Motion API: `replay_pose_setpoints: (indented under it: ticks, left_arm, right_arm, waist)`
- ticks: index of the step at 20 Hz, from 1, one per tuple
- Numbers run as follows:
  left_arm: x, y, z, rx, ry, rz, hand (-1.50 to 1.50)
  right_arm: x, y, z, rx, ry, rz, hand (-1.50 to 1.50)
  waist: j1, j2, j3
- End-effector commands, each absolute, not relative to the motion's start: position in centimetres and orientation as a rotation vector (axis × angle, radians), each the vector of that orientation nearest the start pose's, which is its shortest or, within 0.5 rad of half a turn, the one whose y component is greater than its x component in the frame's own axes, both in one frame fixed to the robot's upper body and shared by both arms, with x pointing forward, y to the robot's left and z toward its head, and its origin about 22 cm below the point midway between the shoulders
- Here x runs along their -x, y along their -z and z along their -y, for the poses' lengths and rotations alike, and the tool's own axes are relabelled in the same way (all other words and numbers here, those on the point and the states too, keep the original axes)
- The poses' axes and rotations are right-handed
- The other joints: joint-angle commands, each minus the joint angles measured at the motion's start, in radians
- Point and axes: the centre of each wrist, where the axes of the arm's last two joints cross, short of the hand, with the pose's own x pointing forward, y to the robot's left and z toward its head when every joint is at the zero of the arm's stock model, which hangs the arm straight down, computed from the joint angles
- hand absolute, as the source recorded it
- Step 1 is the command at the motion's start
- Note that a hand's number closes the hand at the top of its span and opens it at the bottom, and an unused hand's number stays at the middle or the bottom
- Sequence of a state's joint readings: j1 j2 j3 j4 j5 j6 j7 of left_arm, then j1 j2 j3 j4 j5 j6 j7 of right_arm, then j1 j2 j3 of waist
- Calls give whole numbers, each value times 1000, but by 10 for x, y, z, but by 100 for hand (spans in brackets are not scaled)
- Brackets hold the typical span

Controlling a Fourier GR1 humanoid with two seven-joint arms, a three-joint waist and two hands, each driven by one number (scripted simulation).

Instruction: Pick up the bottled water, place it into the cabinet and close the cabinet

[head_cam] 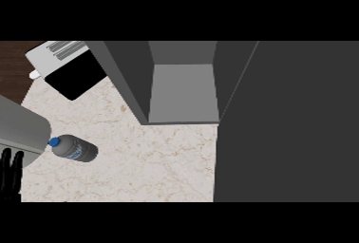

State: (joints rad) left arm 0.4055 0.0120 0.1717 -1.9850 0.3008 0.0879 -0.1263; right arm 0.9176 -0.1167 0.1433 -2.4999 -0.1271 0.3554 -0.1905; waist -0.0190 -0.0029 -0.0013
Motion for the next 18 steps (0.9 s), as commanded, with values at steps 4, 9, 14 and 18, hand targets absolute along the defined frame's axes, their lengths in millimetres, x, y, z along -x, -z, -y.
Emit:
replay_pose_setpoints:
  ticks: [4, 9, 14, 18]
  left_arm:
    - [-152, 19, -326, -220, -461, 1672, -150]
    - [-172, 38, -334, -195, -473, 1658, -150]
    - [-185, 73, -314, -198, -479, 1653, -150]
    - [-188, 84, -331, -200, -494, 1639, -150]
  right_arm:
    - [-29, -146, 256, -188, -183, 1893, -150]
    - [-19, -148, 255, -206, -173, 1887, -150]
    - [-22, -139, 252, -178, -172, 1893, -150]
    - [-11, -150, 261, -179, -187, 1890, -150]
  waist:
    - [0, 2, 0]
    - [-5, 1, 0]
    - [1, 3, 0]
    - [-3, 2, 0]
